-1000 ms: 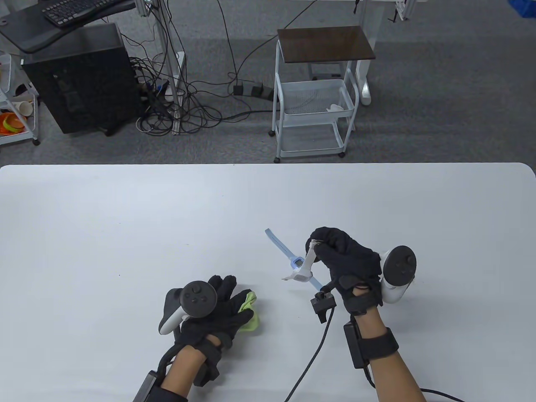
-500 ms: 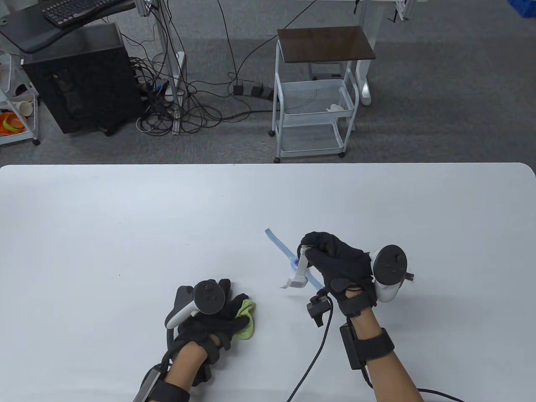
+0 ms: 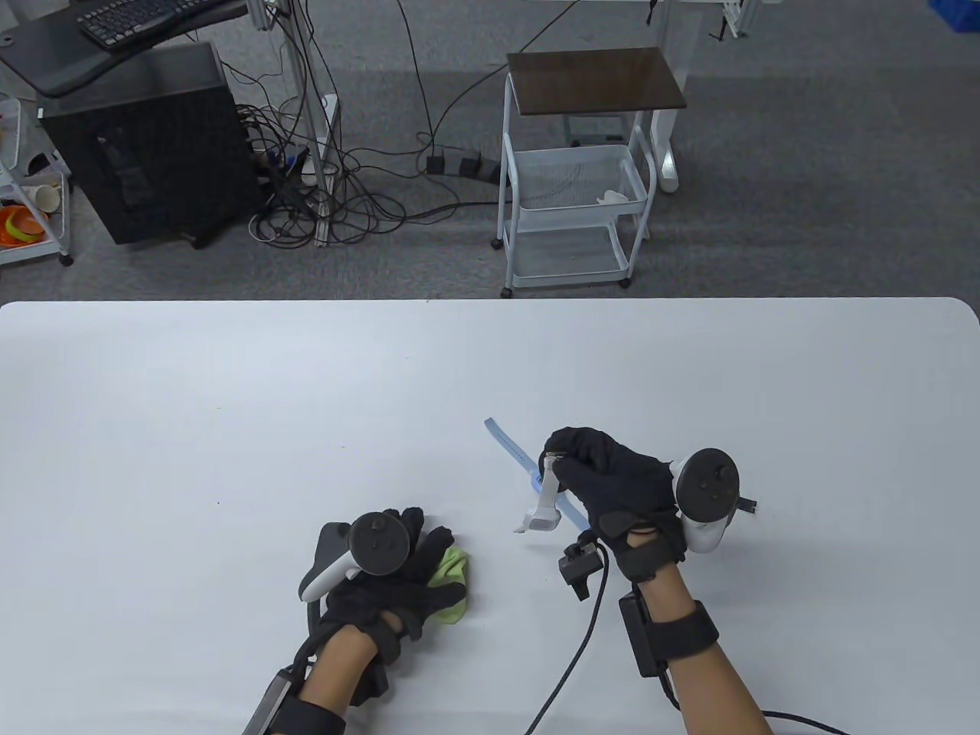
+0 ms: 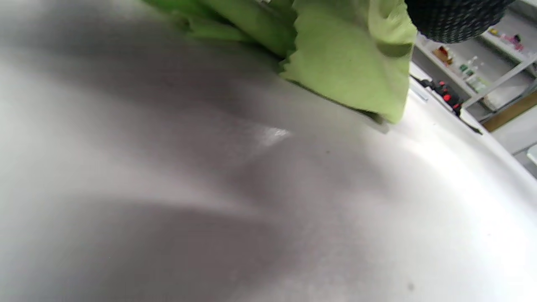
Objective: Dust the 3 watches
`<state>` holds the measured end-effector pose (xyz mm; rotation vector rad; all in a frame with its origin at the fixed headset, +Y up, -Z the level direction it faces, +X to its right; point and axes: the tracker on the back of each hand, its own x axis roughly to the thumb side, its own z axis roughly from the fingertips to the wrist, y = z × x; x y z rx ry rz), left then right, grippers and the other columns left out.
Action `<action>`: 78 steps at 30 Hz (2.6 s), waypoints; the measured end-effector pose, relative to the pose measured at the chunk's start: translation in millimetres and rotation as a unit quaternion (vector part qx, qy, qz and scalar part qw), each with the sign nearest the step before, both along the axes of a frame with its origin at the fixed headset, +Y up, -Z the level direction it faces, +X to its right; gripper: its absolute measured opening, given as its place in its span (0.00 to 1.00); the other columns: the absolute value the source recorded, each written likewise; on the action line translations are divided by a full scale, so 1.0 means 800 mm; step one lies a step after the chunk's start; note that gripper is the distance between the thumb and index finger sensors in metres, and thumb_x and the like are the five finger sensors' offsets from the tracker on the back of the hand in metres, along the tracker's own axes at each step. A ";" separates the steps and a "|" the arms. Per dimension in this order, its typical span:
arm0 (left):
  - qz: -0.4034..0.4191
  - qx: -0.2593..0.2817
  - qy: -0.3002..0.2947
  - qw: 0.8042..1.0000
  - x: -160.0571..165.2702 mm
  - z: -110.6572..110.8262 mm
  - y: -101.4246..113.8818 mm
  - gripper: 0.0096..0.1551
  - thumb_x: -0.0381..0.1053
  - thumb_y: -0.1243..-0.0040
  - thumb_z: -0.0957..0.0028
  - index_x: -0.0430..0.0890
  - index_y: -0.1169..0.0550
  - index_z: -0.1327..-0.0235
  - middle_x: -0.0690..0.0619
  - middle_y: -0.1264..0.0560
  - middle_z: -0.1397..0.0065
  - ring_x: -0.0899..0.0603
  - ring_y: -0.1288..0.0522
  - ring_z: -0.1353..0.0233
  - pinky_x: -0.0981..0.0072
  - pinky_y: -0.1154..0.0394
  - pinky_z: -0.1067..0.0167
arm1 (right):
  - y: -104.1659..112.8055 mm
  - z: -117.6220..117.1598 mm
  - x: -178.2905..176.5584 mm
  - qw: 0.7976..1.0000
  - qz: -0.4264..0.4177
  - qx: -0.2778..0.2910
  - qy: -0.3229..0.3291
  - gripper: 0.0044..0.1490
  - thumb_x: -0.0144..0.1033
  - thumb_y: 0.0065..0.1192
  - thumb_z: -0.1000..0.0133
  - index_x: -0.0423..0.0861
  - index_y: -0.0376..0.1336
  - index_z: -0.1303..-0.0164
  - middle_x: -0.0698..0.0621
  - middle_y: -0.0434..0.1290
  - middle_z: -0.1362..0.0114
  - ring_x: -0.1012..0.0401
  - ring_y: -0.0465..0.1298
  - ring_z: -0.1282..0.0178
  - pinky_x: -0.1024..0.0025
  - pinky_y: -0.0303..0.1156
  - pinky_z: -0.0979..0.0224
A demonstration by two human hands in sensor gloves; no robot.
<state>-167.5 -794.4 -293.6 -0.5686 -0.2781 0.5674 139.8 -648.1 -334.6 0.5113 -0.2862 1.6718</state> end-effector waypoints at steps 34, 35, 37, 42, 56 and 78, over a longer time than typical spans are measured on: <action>0.171 0.218 -0.005 0.961 0.016 0.023 0.056 0.33 0.66 0.38 0.46 0.58 0.30 0.28 0.61 0.25 0.24 0.42 0.40 0.14 0.29 0.54 0.24 | 0.028 0.047 -0.055 0.995 -0.050 0.037 0.085 0.26 0.44 0.69 0.57 0.47 0.73 0.51 0.47 0.86 0.54 0.56 0.86 0.64 0.36 0.66 0.39; 0.173 0.224 -0.007 0.959 0.017 0.023 0.056 0.30 0.65 0.38 0.45 0.58 0.27 0.30 0.61 0.23 0.27 0.42 0.38 0.15 0.29 0.53 0.24 | 0.029 0.047 -0.055 0.995 -0.051 0.037 0.083 0.26 0.44 0.69 0.57 0.47 0.73 0.51 0.47 0.86 0.54 0.55 0.86 0.64 0.36 0.66 0.39; 0.169 0.235 -0.006 0.957 0.018 0.024 0.058 0.25 0.64 0.39 0.44 0.59 0.23 0.35 0.62 0.20 0.31 0.43 0.36 0.16 0.30 0.52 0.23 | 0.027 0.046 -0.053 0.995 -0.054 0.036 0.077 0.26 0.44 0.69 0.57 0.47 0.73 0.50 0.47 0.86 0.54 0.55 0.86 0.64 0.36 0.66 0.39; 0.178 0.223 -0.018 0.958 0.022 0.025 0.058 0.24 0.63 0.40 0.44 0.57 0.21 0.38 0.61 0.18 0.35 0.43 0.34 0.18 0.30 0.51 0.24 | 0.025 0.040 -0.043 0.994 -0.078 0.043 0.059 0.26 0.44 0.69 0.57 0.47 0.72 0.50 0.46 0.85 0.53 0.55 0.86 0.62 0.35 0.65 0.39; 0.346 0.224 0.069 0.908 -0.003 0.029 0.085 0.23 0.63 0.40 0.43 0.55 0.21 0.41 0.59 0.18 0.38 0.42 0.33 0.19 0.29 0.50 0.24 | 0.027 0.027 0.019 0.981 -0.167 0.082 -0.058 0.27 0.43 0.72 0.57 0.48 0.71 0.48 0.46 0.84 0.50 0.54 0.85 0.59 0.35 0.62 0.36; 0.453 0.291 0.168 0.825 -0.022 -0.006 0.181 0.22 0.65 0.35 0.45 0.53 0.18 0.46 0.59 0.14 0.47 0.50 0.20 0.29 0.43 0.31 0.27 | -0.104 0.072 -0.040 0.981 0.136 -0.116 0.073 0.27 0.45 0.73 0.58 0.44 0.73 0.52 0.48 0.86 0.55 0.54 0.86 0.64 0.28 0.60 0.40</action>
